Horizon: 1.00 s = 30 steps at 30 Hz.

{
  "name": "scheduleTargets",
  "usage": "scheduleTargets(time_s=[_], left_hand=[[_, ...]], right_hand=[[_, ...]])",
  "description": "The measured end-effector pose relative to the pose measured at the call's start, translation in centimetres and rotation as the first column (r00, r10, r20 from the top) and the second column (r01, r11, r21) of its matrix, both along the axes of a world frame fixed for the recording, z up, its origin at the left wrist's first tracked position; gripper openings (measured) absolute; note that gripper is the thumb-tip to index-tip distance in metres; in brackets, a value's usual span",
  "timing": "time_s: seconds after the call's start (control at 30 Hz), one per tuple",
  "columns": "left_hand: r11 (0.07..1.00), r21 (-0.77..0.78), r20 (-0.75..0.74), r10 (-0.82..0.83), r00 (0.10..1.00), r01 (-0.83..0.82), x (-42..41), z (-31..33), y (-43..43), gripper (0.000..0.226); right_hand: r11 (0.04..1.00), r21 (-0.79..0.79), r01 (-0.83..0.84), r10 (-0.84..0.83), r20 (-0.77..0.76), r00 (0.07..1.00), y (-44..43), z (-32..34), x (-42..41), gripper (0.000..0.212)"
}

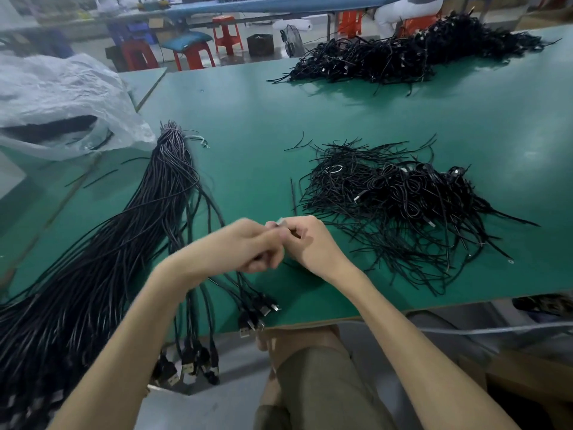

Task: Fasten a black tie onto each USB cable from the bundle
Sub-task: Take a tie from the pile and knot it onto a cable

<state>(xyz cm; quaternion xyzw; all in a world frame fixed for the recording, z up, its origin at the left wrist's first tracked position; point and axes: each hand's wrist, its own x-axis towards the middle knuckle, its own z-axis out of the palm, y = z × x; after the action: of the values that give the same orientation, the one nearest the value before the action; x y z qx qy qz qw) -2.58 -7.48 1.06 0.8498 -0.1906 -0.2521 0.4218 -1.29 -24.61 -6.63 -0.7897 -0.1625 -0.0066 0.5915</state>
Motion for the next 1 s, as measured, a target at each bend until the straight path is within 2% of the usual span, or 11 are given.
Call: scheduleTargets(time_s=[0.07, 0.13, 0.23, 0.3, 0.43, 0.53, 0.67, 0.77, 0.83, 0.9, 1.0], left_hand=[[0.966, 0.254, 0.097, -0.070, 0.993, 0.043, 0.0, -0.5, -1.2, 0.056], [0.930, 0.369, 0.176, -0.072, 0.982, 0.002, 0.2, -0.9, -2.1, 0.055], [0.920, 0.388, 0.229, -0.047, 0.972, -0.047, 0.6, -1.0, -2.1, 0.045], [0.894, 0.441, 0.330, -0.083, 0.940, -0.077, 0.8, -0.9, -1.8, 0.040], [0.799, 0.568, 0.532, -0.174, 0.829, -0.197, 1.4, -1.1, -1.3, 0.042], [0.731, 0.625, 0.569, -0.189, 0.800, -0.272, 2.0, -1.7, -0.7, 0.040], [0.831, 0.441, 0.612, -0.002, 0.791, -0.340, 2.0, -3.3, -0.5, 0.038], [0.888, 0.179, 0.496, 0.290, 0.818, -0.423, 2.1, -5.0, -0.7, 0.047], [0.898, 0.043, 0.426, 0.380, 0.821, -0.438, 2.3, -6.0, -0.9, 0.049], [0.894, -0.051, 0.422, 0.423, 0.802, -0.445, 2.6, -6.4, -1.1, 0.043], [0.844, -0.267, 0.325, 0.533, 0.782, -0.464, 3.2, -6.3, -1.5, 0.045]], right_hand=[[1.000, -0.005, 0.006, -0.007, -0.036, 0.999, -0.2, -0.1, 0.0, 0.043], [0.999, 0.031, 0.033, -0.031, -0.068, 0.997, -0.3, 0.0, 0.0, 0.037], [0.992, 0.088, 0.087, -0.080, -0.080, 0.994, -0.4, 0.3, 0.0, 0.025], [0.989, 0.077, 0.126, -0.122, -0.058, 0.991, -0.3, 0.4, 0.1, 0.019], [0.980, -0.026, 0.198, -0.196, 0.048, 0.979, -0.1, 0.1, 0.0, 0.018], [0.983, -0.008, 0.184, -0.184, 0.049, 0.982, -0.2, 0.2, 0.1, 0.020], [0.984, 0.067, 0.167, -0.168, 0.018, 0.986, -0.5, 0.4, 0.2, 0.020], [0.982, 0.109, 0.154, -0.156, 0.013, 0.988, -0.6, 0.4, 0.2, 0.019], [0.981, 0.112, 0.159, -0.162, 0.015, 0.987, -0.6, 0.4, 0.2, 0.019], [0.979, 0.117, 0.164, -0.167, 0.012, 0.986, -0.6, 0.3, 0.2, 0.020], [0.982, 0.122, 0.148, -0.150, 0.012, 0.989, -0.6, 0.2, 0.3, 0.026]])
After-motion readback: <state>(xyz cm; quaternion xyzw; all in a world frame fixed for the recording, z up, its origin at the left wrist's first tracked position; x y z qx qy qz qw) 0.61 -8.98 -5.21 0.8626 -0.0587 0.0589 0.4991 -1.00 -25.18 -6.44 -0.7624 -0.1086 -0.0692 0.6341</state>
